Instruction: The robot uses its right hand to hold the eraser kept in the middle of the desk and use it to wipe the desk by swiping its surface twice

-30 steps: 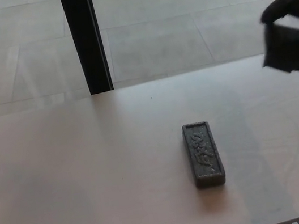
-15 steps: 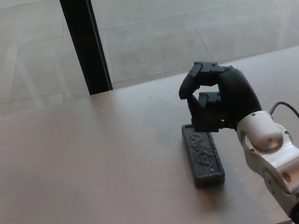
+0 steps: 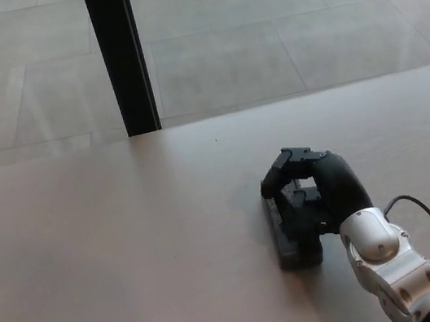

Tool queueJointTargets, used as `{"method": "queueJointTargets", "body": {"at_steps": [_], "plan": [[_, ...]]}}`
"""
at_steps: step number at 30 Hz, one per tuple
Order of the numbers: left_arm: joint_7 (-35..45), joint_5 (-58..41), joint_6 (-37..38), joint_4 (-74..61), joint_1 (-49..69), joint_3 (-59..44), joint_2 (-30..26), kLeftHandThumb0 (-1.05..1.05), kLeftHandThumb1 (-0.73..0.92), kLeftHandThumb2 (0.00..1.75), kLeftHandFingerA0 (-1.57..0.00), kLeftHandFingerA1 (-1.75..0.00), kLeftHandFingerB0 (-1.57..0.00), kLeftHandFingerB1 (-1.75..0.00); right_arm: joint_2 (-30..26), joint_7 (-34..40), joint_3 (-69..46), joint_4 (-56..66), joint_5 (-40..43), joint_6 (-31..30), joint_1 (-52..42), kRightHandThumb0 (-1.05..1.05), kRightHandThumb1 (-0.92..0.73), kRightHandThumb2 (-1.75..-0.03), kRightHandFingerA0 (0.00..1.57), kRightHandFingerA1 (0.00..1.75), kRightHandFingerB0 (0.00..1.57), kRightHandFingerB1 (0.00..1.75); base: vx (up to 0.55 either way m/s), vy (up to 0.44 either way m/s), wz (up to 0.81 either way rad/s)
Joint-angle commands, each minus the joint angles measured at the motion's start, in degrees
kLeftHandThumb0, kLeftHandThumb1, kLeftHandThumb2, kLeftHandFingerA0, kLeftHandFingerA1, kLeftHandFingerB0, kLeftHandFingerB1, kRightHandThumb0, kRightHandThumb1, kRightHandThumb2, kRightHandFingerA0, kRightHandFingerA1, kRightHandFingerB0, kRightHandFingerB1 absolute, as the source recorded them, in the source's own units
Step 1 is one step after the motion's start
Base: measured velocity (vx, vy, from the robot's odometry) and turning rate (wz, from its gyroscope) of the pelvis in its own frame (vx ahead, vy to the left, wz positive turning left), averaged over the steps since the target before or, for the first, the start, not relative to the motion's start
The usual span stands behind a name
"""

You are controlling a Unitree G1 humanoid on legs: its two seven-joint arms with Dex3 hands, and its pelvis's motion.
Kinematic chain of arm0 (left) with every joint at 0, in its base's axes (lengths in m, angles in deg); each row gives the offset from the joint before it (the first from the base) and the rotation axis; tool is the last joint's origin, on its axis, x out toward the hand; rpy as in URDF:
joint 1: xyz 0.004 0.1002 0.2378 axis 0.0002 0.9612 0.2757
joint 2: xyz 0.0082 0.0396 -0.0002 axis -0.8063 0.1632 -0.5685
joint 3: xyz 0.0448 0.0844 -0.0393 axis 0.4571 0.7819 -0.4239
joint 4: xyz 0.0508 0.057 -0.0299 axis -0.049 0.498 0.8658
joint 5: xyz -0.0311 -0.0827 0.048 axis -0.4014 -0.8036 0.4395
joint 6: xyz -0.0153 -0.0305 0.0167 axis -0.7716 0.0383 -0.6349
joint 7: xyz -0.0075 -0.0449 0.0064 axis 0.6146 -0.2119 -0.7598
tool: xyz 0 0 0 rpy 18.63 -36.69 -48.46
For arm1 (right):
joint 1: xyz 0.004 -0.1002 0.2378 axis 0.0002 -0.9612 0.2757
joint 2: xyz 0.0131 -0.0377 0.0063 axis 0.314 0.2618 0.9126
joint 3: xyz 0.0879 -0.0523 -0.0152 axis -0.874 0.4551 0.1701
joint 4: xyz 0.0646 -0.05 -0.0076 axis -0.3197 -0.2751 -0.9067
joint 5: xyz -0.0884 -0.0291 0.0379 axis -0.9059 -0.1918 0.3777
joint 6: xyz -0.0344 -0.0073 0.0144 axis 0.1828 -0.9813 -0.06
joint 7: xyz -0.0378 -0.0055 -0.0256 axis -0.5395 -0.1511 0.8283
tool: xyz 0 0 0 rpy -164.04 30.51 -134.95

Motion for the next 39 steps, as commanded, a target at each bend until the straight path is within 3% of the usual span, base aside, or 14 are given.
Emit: {"method": "queueJointTargets", "body": {"at_steps": [1,5,6,7,8,18,28,30,31,32,33,34,35,39], "plan": [[-0.1,-0.8,-1.4,0.2,-0.1,0.4,-1.2,-0.69,0.86,0.65,-0.71,-0.66,-0.66,-0.58,0.0,0.9,-0.2,-2.3,-1.9,3.2,-2.2,-0.18,-0.49,-1.13,0.94,1.75,0.72,1.75,0.0,0.0,0.0],[-0.8,-0.5,-1.4,0.0,-0.6,1.1,-1.1,-0.69,0.86,0.66,-0.74,-0.65,-0.68,-0.58,-0.1,2.2,1.1,-4.8,-3.9,4.4,-3.4,-0.19,-0.48,-1.14,0.96,1.75,0.78,1.67,0.0,0.0,0.0],[-0.3,-1.0,-1.4,-0.1,-0.7,0.9,-1.0,-0.69,0.87,0.65,-0.71,-0.66,-0.66,-0.58,0.3,2.2,0.7,-6.4,-3.4,5.1,-3.8,-0.26,-0.45,-1.17,1.24,1.42,1.1,1.34,0.0,0.0,0.0],[-0.2,-1.1,-1.4,-0.1,-0.8,0.9,-1.0,-0.69,0.87,0.65,-0.71,-0.66,-0.66,-0.58,0.4,2.3,0.6,-6.8,-3.4,5.4,-3.7,-0.26,-0.45,-1.17,1.24,1.42,1.1,1.34,0.0,0.0,0.0],[-0.4,-0.9,-1.3,-0.2,-0.8,1.1,-1.1,-0.7,0.87,0.66,-0.71,-0.68,-0.64,-0.57,0.3,2.2,0.9,-7.9,-3.8,5.8,-4.0,-0.21,-0.44,-1.28,0.97,1.75,0.84,1.68,0.0,0.0,0.0],[-0.4,-0.6,-0.9,0.0,-1.2,2.3,-1.5,-0.68,0.87,0.66,-0.73,-0.66,-0.64,-0.55,-1.3,2.6,4.0,-10.2,-7.5,9.0,-4.8,-0.2,-0.49,-1.21,0.99,1.75,0.86,1.62,0.0,0.0,0.0],[0.2,-0.7,-0.3,0.0,-0.6,2.3,-1.2,-0.66,0.9,0.67,-0.7,-0.62,-0.63,-0.55,-11.7,0.4,10.5,-11.2,-14.0,10.1,-3.6,-0.28,-0.61,-1.03,0.88,1.75,0.72,1.63,0.0,0.0,0.0],[-0.2,-0.7,-0.4,0.0,-0.5,2.3,-1.3,-0.68,0.89,0.67,-0.7,-0.61,-0.66,-0.55,-14.5,1.0,10.3,-11.5,-14.7,8.4,-3.5,-0.29,-0.66,-0.84,0.91,1.75,0.69,1.49,0.0,0.0,0.0],[-0.3,-0.8,-0.5,0.0,-0.5,2.2,-1.3,-0.68,0.88,0.66,-0.73,-0.63,-0.69,-0.56,-15.2,0.9,10.0,-11.6,-14.5,8.1,-3.4,-0.27,-0.67,-0.82,0.89,1.75,0.7,1.03,0.0,0.0,0.0],[-0.4,-0.9,-0.4,-0.1,-0.4,2.2,-1.3,-0.68,0.88,0.66,-0.73,-0.63,-0.69,-0.56,-15.9,0.9,9.7,-11.8,-14.3,8.0,-3.4,-0.27,-0.67,-0.82,0.89,1.75,0.7,1.03,0.0,0.0,0.0],[0.0,-0.9,-0.4,0.0,-0.3,2.1,-1.4,-0.68,0.89,0.66,-0.7,-0.64,-0.64,-0.55,-17.6,0.1,8.8,-12.0,-13.4,9.1,-3.8,-0.23,-0.57,-1.1,0.93,1.75,0.76,1.41,0.0,0.0,0.0],[-0.1,-0.9,-0.3,0.1,-0.2,2.1,-1.4,-0.68,0.89,0.66,-0.71,-0.64,-0.65,-0.55,-19.2,-0.8,7.6,-12.6,-12.3,10.3,-4.0,-0.26,-0.6,-0.98,0.91,1.75,0.69,1.58,0.0,0.0,0.0],[0.1,-1.1,-0.3,0.0,-0.2,1.9,-1.4,-0.67,0.89,0.66,-0.68,-0.67,-0.62,-0.56,-20.0,-0.8,7.0,-12.9,-12.1,10.5,-4.3,-0.25,-0.56,-1.06,0.9,1.75,0.78,1.59,0.0,0.0,0.0],[0.5,-1.2,-0.1,-0.2,0.1,1.8,-1.4,-0.67,0.9,0.66,-0.68,-0.62,-0.61,-0.55,-23.1,-1.0,4.7,-14.2,-11.6,10.8,-5.3,-0.3,-0.58,-1.06,0.9,1.75,0.76,1.58,0.0,0.0,0.0]]}}
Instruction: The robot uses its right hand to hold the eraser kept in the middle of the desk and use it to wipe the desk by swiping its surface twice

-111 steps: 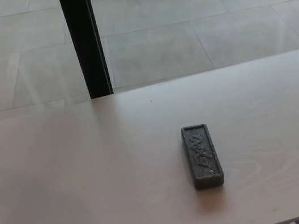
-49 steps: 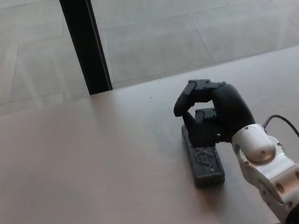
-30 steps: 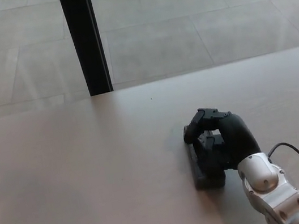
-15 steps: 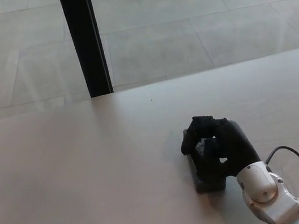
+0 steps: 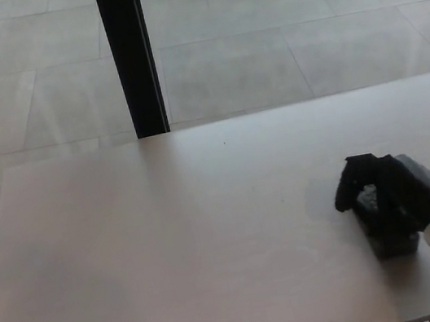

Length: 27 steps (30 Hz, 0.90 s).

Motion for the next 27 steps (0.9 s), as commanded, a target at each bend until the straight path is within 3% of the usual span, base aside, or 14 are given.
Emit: {"method": "queueJointTargets", "body": {"at_steps": [1,3,7,8,9,12,13,14,16,17,19,20,25,27], "plan": [[0.4,-1.1,-0.4,-0.3,0.6,-0.4,-1.1,-0.67,0.89,0.66,-0.67,-0.61,-0.6,-0.55,-3.6,-2.8,-2.6,-3.7,0.5,-2.6,-4.2,-0.3,-0.57,-1.06,0.89,1.75,0.76,1.56,0.0,0.0,0.0],[0.3,-0.9,-0.3,-0.1,0.8,-0.3,-1.0,-0.66,0.9,0.67,-0.7,-0.6,-0.62,-0.54,-4.2,-2.5,-4.6,-4.4,1.6,-1.5,-4.7,-0.24,-0.58,-1.01,1.06,1.75,0.74,1.48,0.0,0.0,0.0],[0.4,-1.4,-0.8,-0.1,0.7,-0.9,-0.9,-0.65,0.9,0.67,-0.68,-0.59,-0.59,-0.54,-5.5,-2.1,-8.5,-5.5,3.4,-1.0,-5.5,-0.25,-0.55,-1.01,0.87,1.75,0.78,1.56,0.0,0.0,0.0],[0.6,-1.7,-0.9,0.0,0.9,-1.2,-0.9,-0.65,0.9,0.66,-0.67,-0.61,-0.6,-0.54,-5.6,-2.1,-9.7,-6.0,4.1,-1.4,-5.7,-0.25,-0.56,-1.01,1.02,1.73,0.75,1.48,0.0,0.0,0.0],[0.9,-1.7,-0.8,-0.1,1.0,-1.3,-0.9,-0.65,0.9,0.66,-0.64,-0.63,-0.58,-0.54,-5.9,-2.0,-10.9,-6.2,4.4,-1.4,-6.1,-0.27,-0.62,-0.85,0.86,1.75,0.76,1.53,0.0,0.0,0.0],[1.7,-1.1,-0.1,-0.4,1.7,-0.8,-1.1,-0.65,0.91,0.67,-0.64,-0.6,-0.56,-0.53,-6.9,-1.5,-13.3,-6.8,5.0,-0.6,-7.4,-0.3,-0.64,-0.75,0.9,1.75,0.77,1.51,0.0,0.0,0.0],[1.7,-1.2,-0.1,-0.4,1.8,-0.9,-1.2,-0.66,0.9,0.67,-0.63,-0.6,-0.56,-0.53,-7.1,-1.1,-13.6,-6.9,4.8,-2.3,-7.4,-0.43,-0.52,-0.99,1.14,1.32,0.91,1.16,0.0,0.0,0.0],[1.5,-0.7,0.6,-0.4,2.1,-0.5,-1.3,-0.65,0.91,0.67,-0.66,-0.61,-0.58,-0.53,-7.5,-0.5,-13.6,-7.4,4.1,-2.2,-7.6,-0.33,-0.67,-0.73,0.84,1.72,0.75,1.35,0.0,0.0,0.0],[1.0,-1.2,0.0,-0.3,1.8,-1.0,-1.4,-0.66,0.9,0.67,-0.68,-0.63,-0.6,-0.54,-8.1,-1.1,-14.4,-8.2,4.5,-0.9,-7.9,-0.32,-0.6,-0.85,0.88,1.75,0.75,1.49,0.0,0.0,0.0],[0.9,-1.2,0.0,-0.2,1.6,-0.9,-1.4,-0.66,0.89,0.67,-0.68,-0.62,-0.62,-0.54,-7.9,-1.5,-15.0,-8.5,5.0,-0.9,-7.8,-0.3,-0.61,-0.88,1.08,1.74,0.7,1.44,0.0,0.0,0.0],[1.0,-0.3,0.2,-0.1,1.6,-0.1,-1.5,-0.67,0.91,0.67,-0.72,-0.61,-0.62,-0.53,-7.3,-1.4,-15.9,-7.9,5.6,-0.9,-8.0,-0.32,-0.54,-0.92,0.91,1.75,0.77,1.51,0.0,0.0,0.0],[0.9,-0.1,0.3,-0.1,1.5,0.1,-1.4,-0.66,0.91,0.67,-0.68,-0.6,-0.58,-0.52,-6.9,-1.5,-16.1,-7.3,5.7,-1.0,-8.0,-0.31,-0.59,-0.89,1.07,1.67,0.74,1.38,0.0,0.0,0.0],[0.9,-0.5,-0.2,-0.2,0.6,0.2,-1.3,-0.67,0.9,0.67,-0.67,-0.6,-0.61,-0.53,-3.9,-2.2,-15.0,-5.3,5.2,-0.7,-6.8,-0.29,-0.61,-0.89,0.91,1.75,0.78,1.51,0.0,0.0,0.0],[0.4,0.0,0.0,-0.3,0.3,0.7,-1.2,-0.67,0.91,0.67,-0.69,-0.61,-0.61,-0.53,-2.3,-3.0,-14.2,-4.3,5.1,-1.4,-6.2,-0.27,-0.6,-0.9,1.09,1.75,0.7,1.46,0.0,0.0,0.0]]}}
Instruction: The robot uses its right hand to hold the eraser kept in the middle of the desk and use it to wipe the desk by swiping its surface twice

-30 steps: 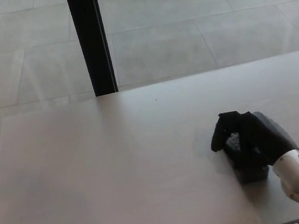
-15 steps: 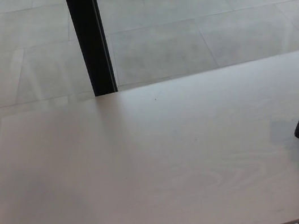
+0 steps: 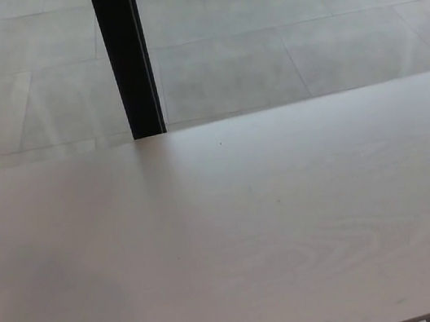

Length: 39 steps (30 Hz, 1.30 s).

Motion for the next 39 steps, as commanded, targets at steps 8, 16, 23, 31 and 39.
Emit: {"method": "queueJointTargets", "body": {"at_steps": [8,16,23,31,39], "plan": [[-0.2,-1.3,-0.4,-0.2,-1.2,-0.3,-1.0,-0.66,0.9,0.67,-0.66,-0.63,-0.62,-0.55,12.5,-0.4,10.0,3.4,-4.9,-4.2,2.2,-0.25,-0.59,-0.94,0.82,1.75,0.72,1.56,0.0,0.0,0.0],[-0.3,-0.5,-0.2,-0.2,-1.3,0.2,-1.1,-0.66,0.9,0.67,-0.71,-0.62,-0.63,-0.54,18.0,-1.9,16.3,7.6,-6.9,-4.1,0.0,-0.27,-0.59,-1.06,0.85,1.75,0.73,1.6,0.0,0.0,0.0],[-1.0,0.0,-0.5,-0.1,-1.9,0.7,-1.7,-0.67,0.91,0.68,-0.7,-0.6,-0.63,-0.53,21.2,-2.6,21.6,10.4,-8.2,-2.4,-2.7,-0.28,-0.56,-1.14,0.85,1.75,0.72,1.61,0.0,0.0,0.0],[-0.9,-0.3,-0.4,-0.1,-2.4,0.7,-1.8,-0.68,0.89,0.66,-0.7,-0.61,-0.65,-0.54,24.7,-2.4,26.2,13.0,-9.1,-0.1,-6.3,-0.3,-0.55,-1.1,0.85,1.75,0.74,1.56,0.0,0.0,0.0],[-0.8,-0.7,-0.4,-0.3,-2.9,0.7,-2.1,-0.67,0.9,0.67,-0.67,-0.62,-0.64,-0.55,27.4,-5.8,34.6,18.5,-10.6,3.1,-11.3,-0.32,-0.49,-1.22,0.83,1.75,0.68,1.57,0.0,0.0,0.0]]}}
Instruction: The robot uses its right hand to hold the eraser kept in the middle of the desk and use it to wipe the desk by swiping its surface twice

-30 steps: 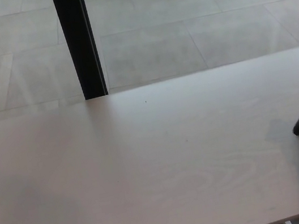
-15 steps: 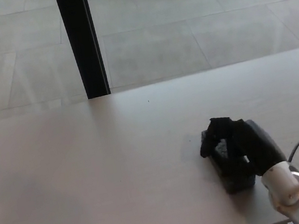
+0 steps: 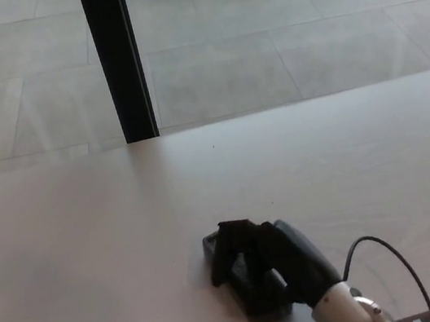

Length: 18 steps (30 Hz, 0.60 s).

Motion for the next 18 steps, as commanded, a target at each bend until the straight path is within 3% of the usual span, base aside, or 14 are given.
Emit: {"method": "queueJointTargets", "body": {"at_steps": [1,2,3,12,13,14,15,16,17,18], "plan": [[0.1,-0.8,-0.1,-0.3,-0.3,-0.3,-1.7,-0.67,0.91,0.67,-0.66,-0.61,-0.63,-0.55,0.1,-6.8,6.1,1.1,-3.2,-1.4,-7.2,-0.31,-0.5,-1.22,0.84,1.75,0.68,1.58,0.0,0.0,0.0],[-0.3,-0.7,-0.3,-0.1,-0.5,-0.4,-1.7,-0.67,0.9,0.67,-0.67,-0.59,-0.63,-0.53,-0.2,-8.8,6.8,3.6,-2.5,-2.5,-8.2,-0.32,-0.59,-1.09,0.83,1.75,0.68,1.59,0.0,0.0,0.0],[-0.5,-0.5,-0.3,-0.1,-0.5,-0.2,-1.9,-0.67,0.91,0.67,-0.67,-0.59,-0.62,-0.53,-0.5,-8.9,7.3,4.2,-2.7,-2.2,-8.4,-0.32,-0.6,-1.08,0.83,1.75,0.68,1.58,0.0,0.0,0.0],[0.2,-1.4,-0.7,0.0,-0.6,-1.3,-1.6,-0.66,0.9,0.67,-0.68,-0.59,-0.62,-0.55,-3.8,-9.2,6.7,7.8,-4.0,-3.3,-8.1,-0.27,-0.51,-1.24,0.82,1.75,0.68,1.57,0.0,0.0,0.0],[0.0,-1.0,-0.5,-0.1,-0.6,-1.0,-1.6,-0.67,0.89,0.67,-0.69,-0.61,-0.63,-0.55,-4.1,-9.3,5.5,5.6,-2.6,-1.3,-7.4,-0.26,-0.52,-1.23,0.82,1.75,0.66,1.59,0.0,0.0,0.0],[-0.5,-0.6,-0.5,-0.1,-0.6,-0.7,-1.6,-0.67,0.7,1.05,-0.62,-0.69,-0.6,-0.65,-4.4,-9.7,4.6,5.4,-1.9,-1.3,-7.0,-0.28,-0.53,-1.22,0.83,1.75,0.65,1.62,0.0,0.0,0.0],[-0.3,-1.1,-0.7,-0.2,-0.7,-1.1,-1.6,-0.67,0.9,0.67,-0.67,-0.62,-0.62,-0.55,-5.5,-9.8,2.7,5.4,-0.8,-0.8,-6.3,-0.25,-0.51,-1.28,0.84,1.75,0.63,1.65,0.0,0.0,0.0],[-0.2,-1.2,-0.7,-0.2,-0.7,-1.2,-1.6,-0.67,0.9,0.67,-0.67,-0.62,-0.62,-0.55,-5.5,-10.0,2.3,5.3,-0.8,-0.6,-6.2,-0.25,-0.51,-1.28,0.84,1.75,0.63,1.65,0.0,0.0,0.0],[-0.3,-1.2,-0.6,-0.2,-0.6,-1.2,-1.6,-0.66,0.9,0.67,-0.68,-0.61,-0.63,-0.55,-6.0,-10.4,1.3,5.5,-0.8,-1.4,-5.7,-0.27,-0.59,-1.11,0.8,1.75,0.65,1.59,0.0,0.0,0.0],[-0.5,-1.2,-0.7,-0.2,-0.5,-1.4,-1.6,-0.66,0.9,0.67,-0.69,-0.6,-0.62,-0.54,-7.2,-10.6,-0.5,5.7,-0.5,-2.3,-4.7,-0.28,-0.58,-1.13,0.81,1.75,0.68,1.56,0.0,0.0,0.0]]}}
